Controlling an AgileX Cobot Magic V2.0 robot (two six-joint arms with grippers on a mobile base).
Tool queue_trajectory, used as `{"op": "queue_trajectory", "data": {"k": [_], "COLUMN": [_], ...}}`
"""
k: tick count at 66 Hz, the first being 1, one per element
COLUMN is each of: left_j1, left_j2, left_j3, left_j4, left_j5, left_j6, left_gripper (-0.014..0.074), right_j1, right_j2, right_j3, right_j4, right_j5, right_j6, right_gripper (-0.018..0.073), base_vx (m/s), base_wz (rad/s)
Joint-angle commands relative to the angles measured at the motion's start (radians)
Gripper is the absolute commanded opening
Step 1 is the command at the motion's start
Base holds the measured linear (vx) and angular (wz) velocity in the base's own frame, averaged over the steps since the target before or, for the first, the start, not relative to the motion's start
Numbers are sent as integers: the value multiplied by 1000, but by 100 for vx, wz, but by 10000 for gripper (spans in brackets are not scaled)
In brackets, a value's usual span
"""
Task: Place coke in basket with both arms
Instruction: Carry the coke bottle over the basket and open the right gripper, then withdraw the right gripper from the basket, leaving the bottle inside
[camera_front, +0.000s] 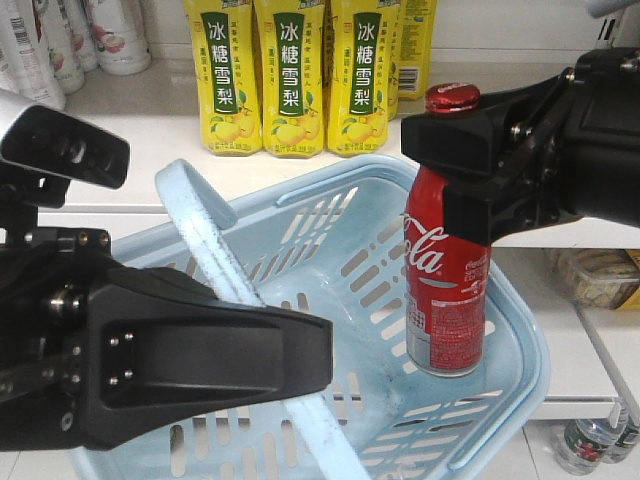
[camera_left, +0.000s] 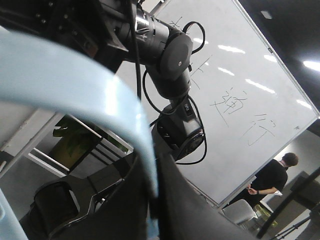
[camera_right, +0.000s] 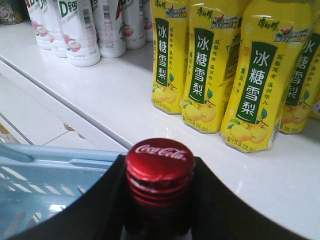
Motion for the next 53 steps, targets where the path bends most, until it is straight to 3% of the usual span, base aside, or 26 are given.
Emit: {"op": "queue_trajectory", "data": {"k": [1,18,30,40,47,53], "left_j1": [-4,-4,-4,-4,-4,-4], "left_j2": [-15,-15,-15,-15,-15,-15], "left_j3": [-33,-33,-33,-33,-33,-33], "left_j4": [-91,-91,-91,-91,-91,-91], "left_j5": [-14,-14,-14,-14,-14,-14], "left_j6": [5,5,5,5,5,5], "left_gripper": [-6,-6,-6,-6,-6,-6], "right_j1": [1,1,-1,-1,-1,-1], "right_j2": [-17,-17,-39,-98,-161,-216], "right_j3": [-34,-34,-34,-34,-34,-30], "right_j4": [4,-1,-43,-179,-292,-387], "right_j5": [-94,-93,-95,-47,68,202], "right_j6": [-11,-11,-15,23,114,181], "right_gripper": [173,512,577,489,302,87], "base_vx": [0,0,0,0,0,0], "base_wz": [0,0,0,0,0,0]}}
